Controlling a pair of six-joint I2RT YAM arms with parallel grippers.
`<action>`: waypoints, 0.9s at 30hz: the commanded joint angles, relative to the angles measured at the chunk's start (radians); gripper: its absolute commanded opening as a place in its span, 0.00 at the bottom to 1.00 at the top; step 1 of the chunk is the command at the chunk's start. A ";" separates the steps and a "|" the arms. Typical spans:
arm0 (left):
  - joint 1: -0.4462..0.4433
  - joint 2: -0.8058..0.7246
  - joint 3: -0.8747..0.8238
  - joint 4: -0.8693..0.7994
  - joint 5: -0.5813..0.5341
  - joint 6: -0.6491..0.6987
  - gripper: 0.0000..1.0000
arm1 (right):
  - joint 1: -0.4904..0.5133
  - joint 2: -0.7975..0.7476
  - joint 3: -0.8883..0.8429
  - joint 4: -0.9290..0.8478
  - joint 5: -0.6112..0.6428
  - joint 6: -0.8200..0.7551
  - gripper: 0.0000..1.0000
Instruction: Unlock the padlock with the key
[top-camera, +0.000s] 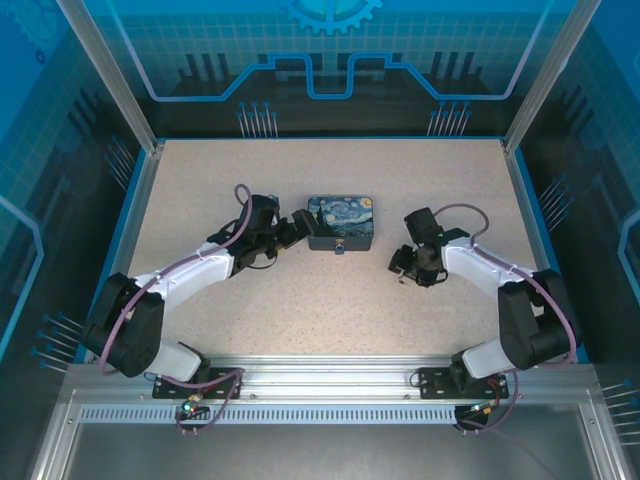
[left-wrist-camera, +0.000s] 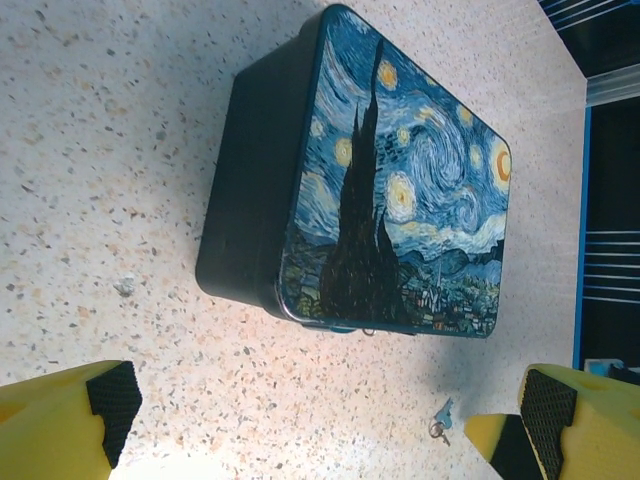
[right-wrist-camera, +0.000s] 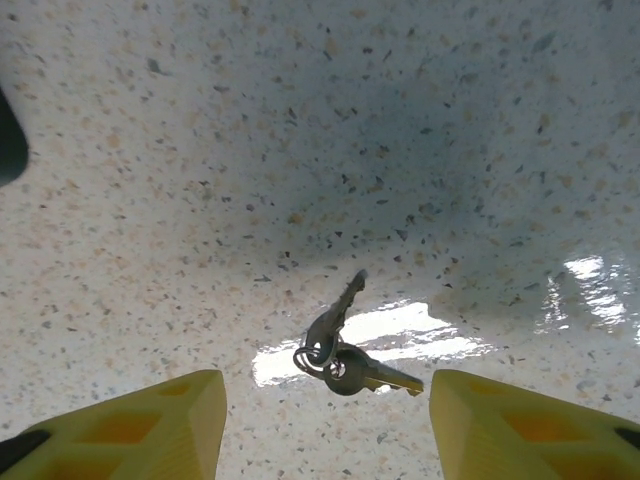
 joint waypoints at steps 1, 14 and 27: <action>-0.014 -0.017 -0.023 -0.001 0.029 -0.008 0.99 | 0.026 0.035 0.024 -0.012 0.040 0.023 0.52; -0.020 -0.005 -0.042 0.048 0.045 -0.024 0.99 | 0.047 0.115 0.054 -0.010 0.071 0.019 0.43; -0.022 0.008 -0.061 0.089 0.061 -0.044 0.99 | 0.083 0.186 0.099 -0.025 0.101 0.014 0.35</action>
